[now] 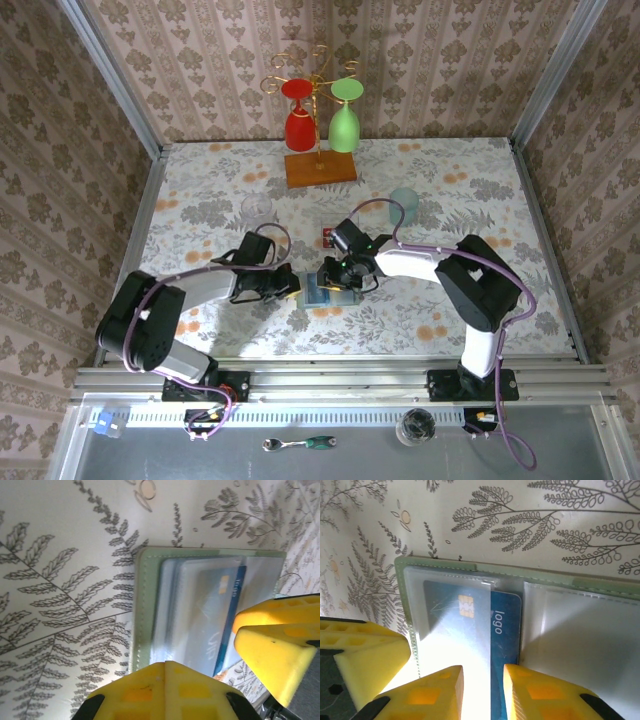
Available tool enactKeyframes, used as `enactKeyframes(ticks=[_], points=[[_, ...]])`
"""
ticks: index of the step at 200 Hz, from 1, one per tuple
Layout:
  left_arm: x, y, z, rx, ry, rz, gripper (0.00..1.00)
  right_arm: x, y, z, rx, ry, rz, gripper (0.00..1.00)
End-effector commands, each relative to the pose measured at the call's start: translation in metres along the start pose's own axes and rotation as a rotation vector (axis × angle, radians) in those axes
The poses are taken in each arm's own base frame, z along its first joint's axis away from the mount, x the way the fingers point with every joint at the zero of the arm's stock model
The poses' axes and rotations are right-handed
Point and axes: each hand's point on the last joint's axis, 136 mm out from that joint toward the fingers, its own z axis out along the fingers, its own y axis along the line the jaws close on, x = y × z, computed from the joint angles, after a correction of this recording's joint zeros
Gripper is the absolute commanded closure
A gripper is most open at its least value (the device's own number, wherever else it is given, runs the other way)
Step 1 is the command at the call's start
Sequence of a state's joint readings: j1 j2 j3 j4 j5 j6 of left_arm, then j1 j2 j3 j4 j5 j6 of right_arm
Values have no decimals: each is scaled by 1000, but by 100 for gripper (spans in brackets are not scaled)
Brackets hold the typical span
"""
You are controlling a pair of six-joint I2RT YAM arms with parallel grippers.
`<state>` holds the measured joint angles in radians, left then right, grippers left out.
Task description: Take the credit cards out of the card holder
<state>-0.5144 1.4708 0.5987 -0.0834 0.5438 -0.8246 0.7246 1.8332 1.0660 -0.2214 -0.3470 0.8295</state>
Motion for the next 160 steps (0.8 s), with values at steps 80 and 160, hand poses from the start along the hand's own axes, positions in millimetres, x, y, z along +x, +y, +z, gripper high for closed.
enactKeyframes(ticks=[80, 160], points=[[-9, -27, 1, 35, -15, 48, 100, -5, 3, -17, 3, -34, -23, 72], [-1, -13, 15, -19, 20, 27, 100, -4, 3, -14, -10, -25, -23, 72]])
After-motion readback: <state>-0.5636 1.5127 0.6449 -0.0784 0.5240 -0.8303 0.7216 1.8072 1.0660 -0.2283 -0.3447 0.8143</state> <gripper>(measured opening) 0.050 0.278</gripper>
